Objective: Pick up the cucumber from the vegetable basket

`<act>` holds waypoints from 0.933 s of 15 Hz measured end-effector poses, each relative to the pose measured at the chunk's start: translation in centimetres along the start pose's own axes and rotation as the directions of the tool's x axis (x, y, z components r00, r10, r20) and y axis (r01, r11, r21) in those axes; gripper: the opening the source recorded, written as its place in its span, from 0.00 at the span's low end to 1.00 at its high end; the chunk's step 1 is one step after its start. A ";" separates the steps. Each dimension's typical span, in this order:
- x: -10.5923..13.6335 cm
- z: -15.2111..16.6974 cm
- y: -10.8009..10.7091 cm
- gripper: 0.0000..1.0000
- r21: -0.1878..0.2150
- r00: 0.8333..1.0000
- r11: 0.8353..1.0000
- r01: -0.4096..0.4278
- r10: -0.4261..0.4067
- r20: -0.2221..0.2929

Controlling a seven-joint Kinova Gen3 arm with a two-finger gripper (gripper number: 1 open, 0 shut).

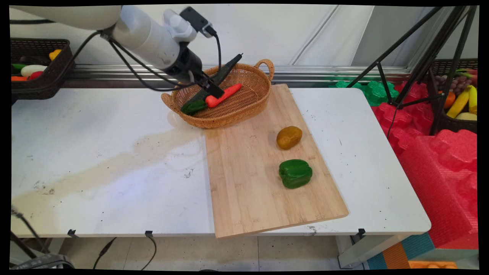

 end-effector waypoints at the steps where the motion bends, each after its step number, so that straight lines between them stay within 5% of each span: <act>1: 0.3 0.4 -0.8 1.00 0.015 1.000 1.000 0.009 -0.009 0.001; 14: 2.7 10.3 -8.0 1.00 0.121 0.994 0.990 0.066 -0.076 0.075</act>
